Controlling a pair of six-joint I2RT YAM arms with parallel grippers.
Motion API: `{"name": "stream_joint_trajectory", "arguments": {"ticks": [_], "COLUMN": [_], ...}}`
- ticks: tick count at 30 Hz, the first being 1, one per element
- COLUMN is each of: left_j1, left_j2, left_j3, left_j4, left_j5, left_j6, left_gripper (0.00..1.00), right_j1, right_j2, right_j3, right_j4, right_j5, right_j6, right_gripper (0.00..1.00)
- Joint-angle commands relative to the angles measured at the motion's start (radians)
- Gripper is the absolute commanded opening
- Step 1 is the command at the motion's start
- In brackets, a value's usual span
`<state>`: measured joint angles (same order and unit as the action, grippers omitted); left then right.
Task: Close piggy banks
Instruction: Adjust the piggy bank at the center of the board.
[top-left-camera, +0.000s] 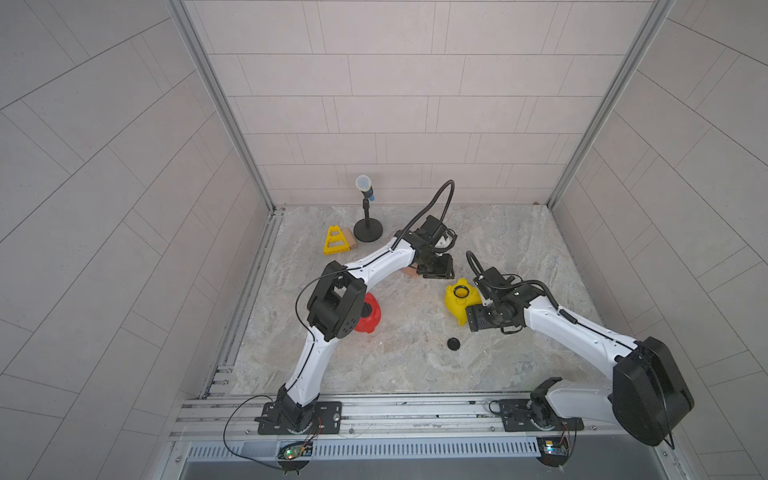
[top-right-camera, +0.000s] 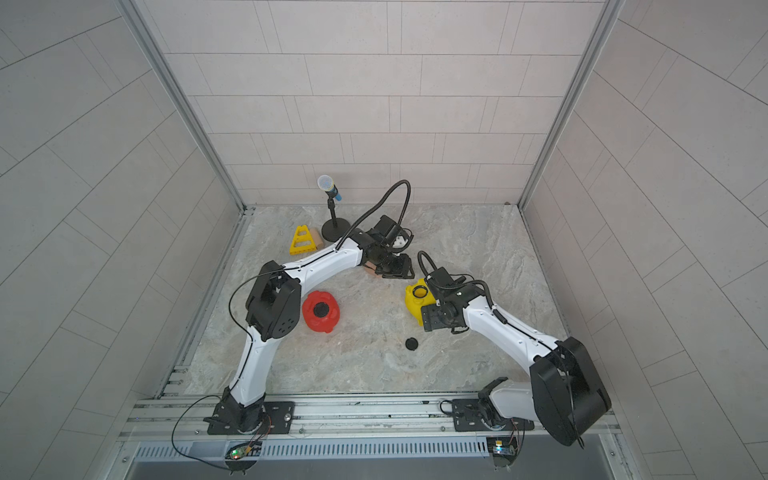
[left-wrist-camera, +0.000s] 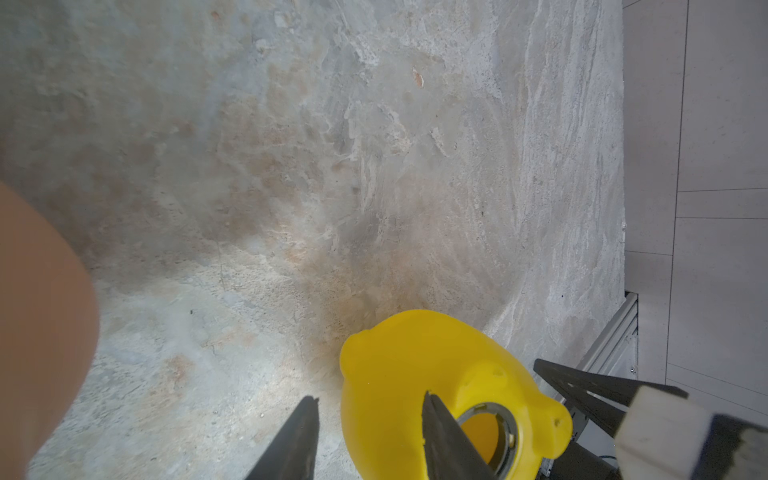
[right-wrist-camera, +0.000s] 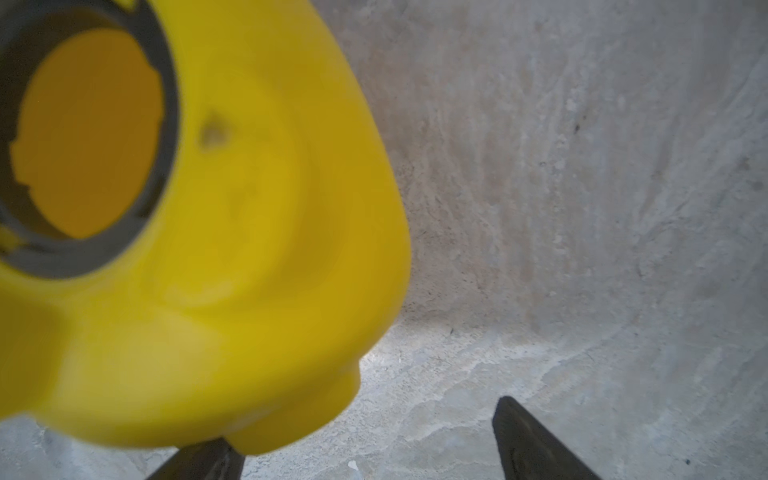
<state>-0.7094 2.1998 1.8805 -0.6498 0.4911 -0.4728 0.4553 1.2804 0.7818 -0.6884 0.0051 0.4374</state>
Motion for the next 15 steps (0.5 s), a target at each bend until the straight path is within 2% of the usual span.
{"name": "stream_joint_trajectory", "arguments": {"ticks": [1,15], "left_j1": [-0.005,-0.004], "left_j2": [0.011,0.02], "left_j3": [0.034,0.099], "left_j4": [-0.025,-0.02], "left_j5": [-0.011,-0.041], "left_j6": [0.021,-0.001], "left_gripper": [0.47,0.48], "right_j1": [-0.018,-0.1], "right_j2": [-0.022,-0.024], "right_j3": [0.014,-0.012], "right_j4": [-0.034,-0.002], "right_j5": [0.043,0.068], "right_j6": [0.014,0.061], "right_gripper": [0.91,0.88]}}
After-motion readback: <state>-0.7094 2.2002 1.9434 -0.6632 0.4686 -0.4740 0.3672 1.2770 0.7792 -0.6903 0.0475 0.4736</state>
